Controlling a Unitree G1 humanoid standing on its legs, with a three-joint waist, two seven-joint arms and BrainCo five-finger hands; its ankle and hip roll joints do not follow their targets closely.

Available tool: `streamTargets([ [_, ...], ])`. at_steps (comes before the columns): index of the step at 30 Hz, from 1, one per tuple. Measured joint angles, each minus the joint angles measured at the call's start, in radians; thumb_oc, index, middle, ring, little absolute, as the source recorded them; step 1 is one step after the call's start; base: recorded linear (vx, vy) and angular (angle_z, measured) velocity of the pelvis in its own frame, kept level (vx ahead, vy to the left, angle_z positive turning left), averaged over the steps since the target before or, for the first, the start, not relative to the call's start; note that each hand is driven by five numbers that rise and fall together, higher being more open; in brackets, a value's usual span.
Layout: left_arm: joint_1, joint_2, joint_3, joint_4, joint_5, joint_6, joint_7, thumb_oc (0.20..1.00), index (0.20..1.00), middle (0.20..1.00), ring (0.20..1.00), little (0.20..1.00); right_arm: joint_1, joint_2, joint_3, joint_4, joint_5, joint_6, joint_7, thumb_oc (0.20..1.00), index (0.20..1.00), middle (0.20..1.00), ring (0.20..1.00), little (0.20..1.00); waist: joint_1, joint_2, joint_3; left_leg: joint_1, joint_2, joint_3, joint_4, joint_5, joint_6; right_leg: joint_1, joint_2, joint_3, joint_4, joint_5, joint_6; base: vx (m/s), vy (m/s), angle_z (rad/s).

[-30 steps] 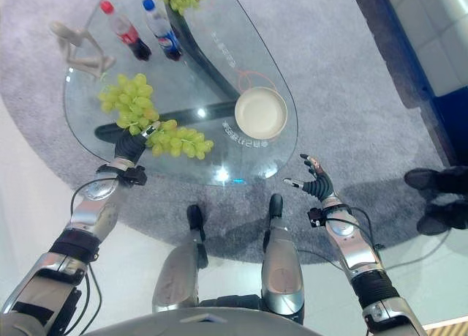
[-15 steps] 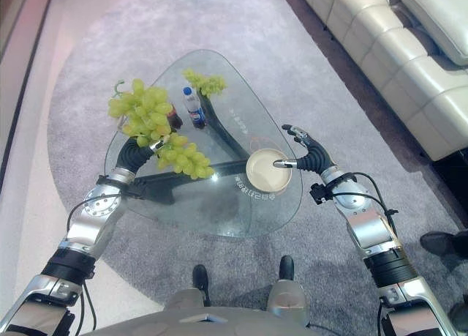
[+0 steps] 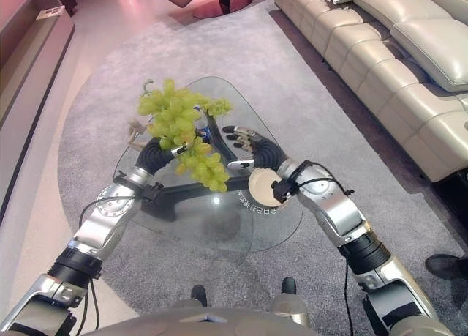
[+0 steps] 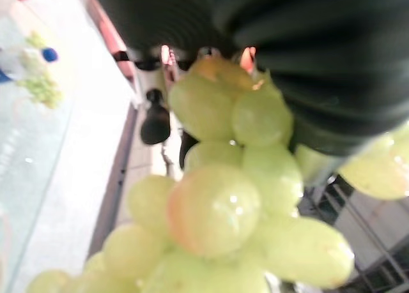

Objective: Pick up fruits into the plate

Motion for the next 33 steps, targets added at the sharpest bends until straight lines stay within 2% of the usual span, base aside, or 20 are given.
streamTargets([
  [4,0.0,-0.024,-0.019,-0.005,0.0,-0.002,0.036,0.2,0.2,0.2,0.2,0.2,0.0,0.037,0.027,0.0,0.082,0.031,-0.054,1.0,1.0,1.0,1.0,1.0,0.0,-0.002,-0.006,0.002,0.0,0.001,0.0,0.0,0.0,0.001,0.0,0.001,0.0,0.001,-0.001,0.0,0.0,0.0],
  [14,0.0,-0.025,-0.056,-0.028,0.025,-0.002,0.093,0.2,0.2,0.2,0.2,0.2,0.0,0.045,0.055,0.0,0.223,0.078,-0.132,1.0,1.0,1.0,1.0,1.0,0.0,-0.005,-0.037,0.002,0.001,0.003,0.0,0.0,0.0,0.0,0.001,0.001,0.0,0.002,-0.002,0.0,0.0,0.0],
  [23,0.0,-0.025,-0.06,-0.036,0.077,-0.005,0.155,0.2,0.2,0.2,0.2,0.2,0.0,0.058,0.06,0.0,0.361,0.13,-0.188,1.0,1.0,1.0,1.0,1.0,0.0,-0.006,-0.038,0.003,0.001,0.003,0.0,0.0,0.0,0.0,0.001,0.001,0.0,0.002,-0.002,0.0,0.0,0.0],
  [30,0.001,-0.007,-0.06,-0.039,0.157,-0.026,0.18,0.2,0.2,0.2,0.2,0.2,0.003,0.057,0.065,0.001,0.488,0.235,-0.2,1.0,1.0,1.0,1.0,1.0,0.003,-0.02,-0.063,0.001,0.001,0.0,0.0,0.001,0.0,0.001,0.001,-0.001,0.0,0.002,-0.002,0.0,-0.001,0.01],
  [33,-0.003,0.02,-0.067,-0.145,0.191,0.016,0.17,0.2,0.2,0.2,0.2,0.2,-0.007,0.059,0.098,0.001,0.523,0.282,-0.2,1.0,1.0,1.0,1.0,1.0,0.005,-0.027,-0.069,-0.004,0.001,-0.007,0.0,0.001,0.0,0.0,0.001,-0.007,0.0,0.002,-0.002,0.0,-0.006,0.05],
])
